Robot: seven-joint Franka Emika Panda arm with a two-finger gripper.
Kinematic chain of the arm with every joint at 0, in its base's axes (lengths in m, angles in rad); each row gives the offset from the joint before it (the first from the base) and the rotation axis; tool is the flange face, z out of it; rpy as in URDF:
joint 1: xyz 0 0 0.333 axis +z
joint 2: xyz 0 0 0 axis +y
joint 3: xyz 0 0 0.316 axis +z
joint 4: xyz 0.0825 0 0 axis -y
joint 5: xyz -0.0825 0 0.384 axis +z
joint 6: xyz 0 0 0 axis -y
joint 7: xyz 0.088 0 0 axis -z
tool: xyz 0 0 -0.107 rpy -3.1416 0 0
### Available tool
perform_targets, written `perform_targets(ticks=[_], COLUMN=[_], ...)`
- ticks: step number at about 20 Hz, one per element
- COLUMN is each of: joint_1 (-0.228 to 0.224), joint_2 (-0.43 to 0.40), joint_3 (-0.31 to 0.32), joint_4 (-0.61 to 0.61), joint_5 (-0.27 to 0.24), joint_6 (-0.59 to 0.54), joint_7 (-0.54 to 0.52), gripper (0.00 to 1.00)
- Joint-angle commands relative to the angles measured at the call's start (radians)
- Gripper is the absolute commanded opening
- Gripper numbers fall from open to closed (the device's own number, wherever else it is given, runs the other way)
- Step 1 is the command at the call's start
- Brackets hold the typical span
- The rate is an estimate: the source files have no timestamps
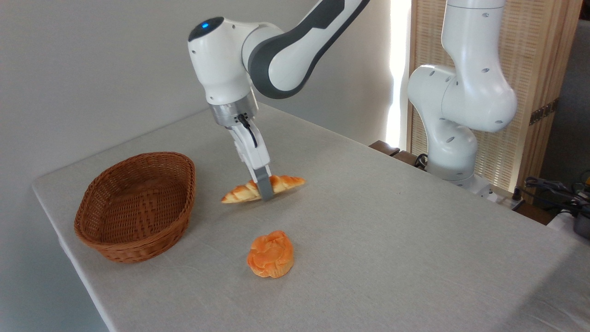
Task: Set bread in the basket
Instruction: 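Lift the braided roll and carry it over the wicker basket, then lower the roll into the basket and open the gripper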
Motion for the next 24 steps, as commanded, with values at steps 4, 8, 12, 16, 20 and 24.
perform_targets(ticks=[4, 8, 12, 16, 20, 24], joint_1=[0.009, 0.009, 0.007, 0.007, 0.007, 0.007], joint_2=[0.233, 0.369, 0.474, 0.521, 0.524, 0.524], joint_3=[0.013, 0.006, -0.030, -0.050, -0.050, -0.051], joint_4=[0.489, 0.675, 0.739, 0.737, 0.729, 0.722], joint_5=[-0.034, -0.032, -0.037, -0.034, -0.022, -0.023], joint_6=[-0.264, -0.260, -0.104, 0.048, 0.073, 0.073], joint_7=[-0.065, -0.060, -0.054, -0.054, -0.034, 0.027], gripper=[0.07, 0.12, 0.18, 0.71, 1.00, 1.00])
